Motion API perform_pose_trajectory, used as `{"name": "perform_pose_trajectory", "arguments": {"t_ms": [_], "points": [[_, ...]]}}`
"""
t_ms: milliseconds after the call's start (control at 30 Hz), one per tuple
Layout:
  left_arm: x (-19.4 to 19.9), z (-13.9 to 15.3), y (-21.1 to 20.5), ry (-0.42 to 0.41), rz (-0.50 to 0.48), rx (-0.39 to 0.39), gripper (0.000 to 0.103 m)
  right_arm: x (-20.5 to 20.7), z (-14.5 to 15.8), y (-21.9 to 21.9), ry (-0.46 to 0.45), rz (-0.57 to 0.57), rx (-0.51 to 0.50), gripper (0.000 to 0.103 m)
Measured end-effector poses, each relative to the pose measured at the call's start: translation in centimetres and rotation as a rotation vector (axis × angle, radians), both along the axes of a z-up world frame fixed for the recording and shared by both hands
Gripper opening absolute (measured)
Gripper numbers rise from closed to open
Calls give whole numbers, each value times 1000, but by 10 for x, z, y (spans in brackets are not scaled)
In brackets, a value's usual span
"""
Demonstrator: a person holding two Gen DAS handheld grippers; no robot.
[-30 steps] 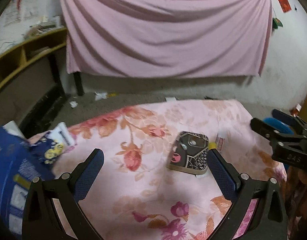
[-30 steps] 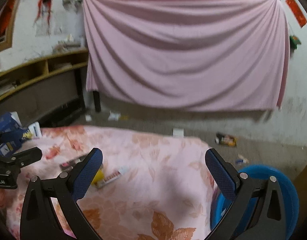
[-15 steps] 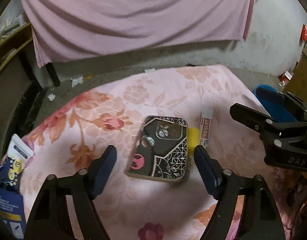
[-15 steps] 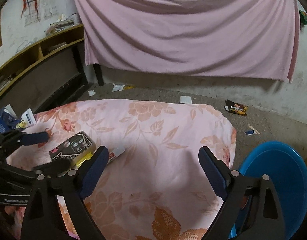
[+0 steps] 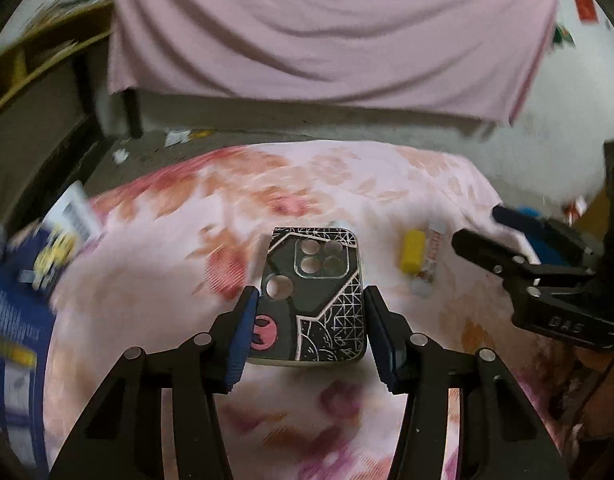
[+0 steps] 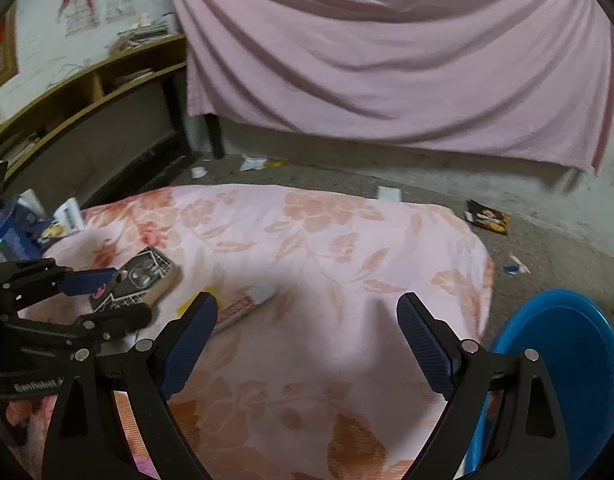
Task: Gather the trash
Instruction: 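Grasp the black patterned phone case with the left tool while the right tool grasps the yellow sponge, then lift the phone case and sponge and carry both over the blue basin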
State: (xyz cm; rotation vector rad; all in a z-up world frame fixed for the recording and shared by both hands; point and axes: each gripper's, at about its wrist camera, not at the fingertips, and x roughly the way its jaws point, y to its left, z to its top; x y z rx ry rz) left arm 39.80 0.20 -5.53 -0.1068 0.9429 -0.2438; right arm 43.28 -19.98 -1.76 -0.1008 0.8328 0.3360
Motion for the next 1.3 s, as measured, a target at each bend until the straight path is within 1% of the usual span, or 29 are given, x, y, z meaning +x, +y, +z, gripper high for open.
{"name": "perform_pose_trajectory", "arguments": {"t_ms": [33, 100, 200, 233, 300, 367, 400, 467, 567, 633, 667, 1067, 1133, 1300], "points": [[-3, 2, 6, -10, 17, -13, 47, 0, 0, 3, 3, 18, 3, 82], [-9, 5, 18, -36, 43, -46, 47, 1, -3, 11, 20, 69, 8, 75], [-11, 9, 34, -38, 60, -109, 47, 5, -7, 24, 56, 134, 22, 69], [-11, 10, 38, -37, 62, -115, 47, 7, -9, 30, 66, 153, 25, 66], [-11, 13, 44, -43, 82, -117, 46, 9, -12, 39, 78, 178, 18, 63], [-11, 13, 50, -42, 85, -135, 46, 10, -15, 47, 91, 201, 4, 60], [-17, 14, 49, -42, 87, -145, 46, 11, -17, 51, 100, 213, -4, 58], [-21, 15, 51, -46, 88, -158, 46, 10, -21, 56, 115, 226, -21, 55], [-29, 14, 45, -50, 87, -148, 46, 10, -24, 58, 122, 221, -40, 49], [-29, 14, 44, -49, 86, -141, 46, 11, -25, 57, 124, 213, -48, 39], [-30, 14, 45, -50, 86, -138, 46, 10, -25, 57, 122, 209, -53, 37], [-29, 11, 41, -49, 86, -133, 46, 11, -26, 58, 122, 218, -58, 36], [-29, 11, 41, -51, 87, -134, 46, 11, -25, 58, 120, 217, -59, 30], [-28, 10, 40, -52, 85, -138, 46, 8, -26, 60, 109, 221, -60, 29]]}}
